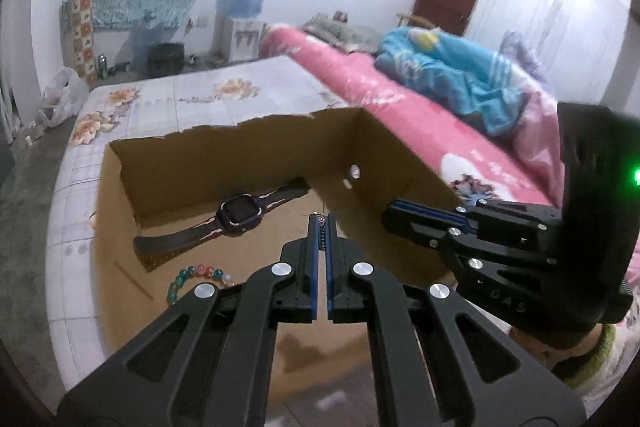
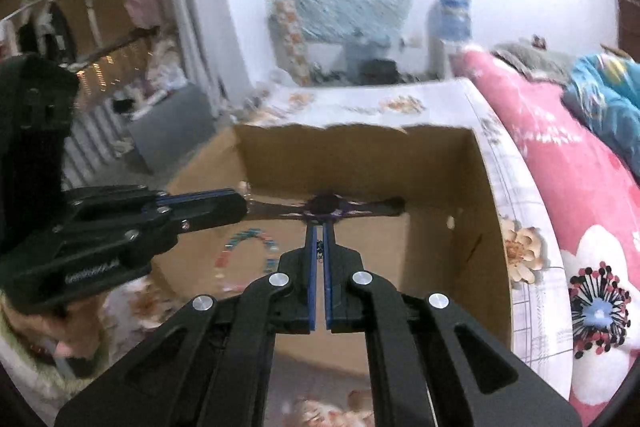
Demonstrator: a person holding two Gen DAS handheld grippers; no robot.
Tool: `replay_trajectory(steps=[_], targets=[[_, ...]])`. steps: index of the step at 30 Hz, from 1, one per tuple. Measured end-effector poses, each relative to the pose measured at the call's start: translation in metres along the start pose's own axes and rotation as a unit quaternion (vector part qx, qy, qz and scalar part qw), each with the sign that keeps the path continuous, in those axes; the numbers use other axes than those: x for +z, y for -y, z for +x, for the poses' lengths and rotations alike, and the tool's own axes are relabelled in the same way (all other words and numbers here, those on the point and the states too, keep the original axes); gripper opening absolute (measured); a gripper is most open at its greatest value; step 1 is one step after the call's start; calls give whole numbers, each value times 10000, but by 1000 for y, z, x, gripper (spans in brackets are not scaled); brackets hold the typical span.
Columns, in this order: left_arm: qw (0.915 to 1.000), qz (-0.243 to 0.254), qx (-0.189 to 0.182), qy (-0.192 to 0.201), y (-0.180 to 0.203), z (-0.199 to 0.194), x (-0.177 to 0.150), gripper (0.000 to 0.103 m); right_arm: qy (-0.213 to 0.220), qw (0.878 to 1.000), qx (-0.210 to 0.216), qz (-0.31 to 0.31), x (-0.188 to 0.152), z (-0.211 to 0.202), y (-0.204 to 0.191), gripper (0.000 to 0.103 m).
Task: Organize jewelry
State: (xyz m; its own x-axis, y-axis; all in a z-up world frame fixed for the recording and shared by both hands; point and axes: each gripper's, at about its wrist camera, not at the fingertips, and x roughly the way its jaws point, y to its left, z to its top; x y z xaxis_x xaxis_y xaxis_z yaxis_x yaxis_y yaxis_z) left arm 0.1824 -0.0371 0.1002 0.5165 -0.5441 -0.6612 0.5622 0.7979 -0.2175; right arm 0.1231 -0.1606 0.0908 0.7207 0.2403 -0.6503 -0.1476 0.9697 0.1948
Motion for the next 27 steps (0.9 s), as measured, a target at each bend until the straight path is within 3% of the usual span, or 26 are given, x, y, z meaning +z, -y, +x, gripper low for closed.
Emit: replay_trajectory(steps=[6, 8, 9, 11, 18, 24, 27], targets=[[9985, -156, 375, -377, -9, 38, 9, 2, -188, 9988, -369, 245, 12, 30, 16, 3], [9974, -213, 538, -438, -12, 43, 10, 4, -231, 9986, -365, 319, 11, 35, 20, 8], [9971, -241, 567, -456, -12, 44, 11, 9, -243, 9985, -331, 368, 11, 36, 22, 13], [9964, -278, 664, -445, -13, 43, 11, 20, -184, 9984, -338, 406, 10, 33, 22, 32], [9945, -261, 963, -322, -11, 31, 11, 39, 97, 9982, -352, 476, 5, 17, 22, 41], [9943, -295, 1010, -192, -6, 16, 8, 58, 251, 9975, -357, 561, 2, 1, 22, 53], [9943, -308, 1006, -180, -3, 9, 6, 63, 323, 9967, -328, 664, 0, -7, 22, 62]])
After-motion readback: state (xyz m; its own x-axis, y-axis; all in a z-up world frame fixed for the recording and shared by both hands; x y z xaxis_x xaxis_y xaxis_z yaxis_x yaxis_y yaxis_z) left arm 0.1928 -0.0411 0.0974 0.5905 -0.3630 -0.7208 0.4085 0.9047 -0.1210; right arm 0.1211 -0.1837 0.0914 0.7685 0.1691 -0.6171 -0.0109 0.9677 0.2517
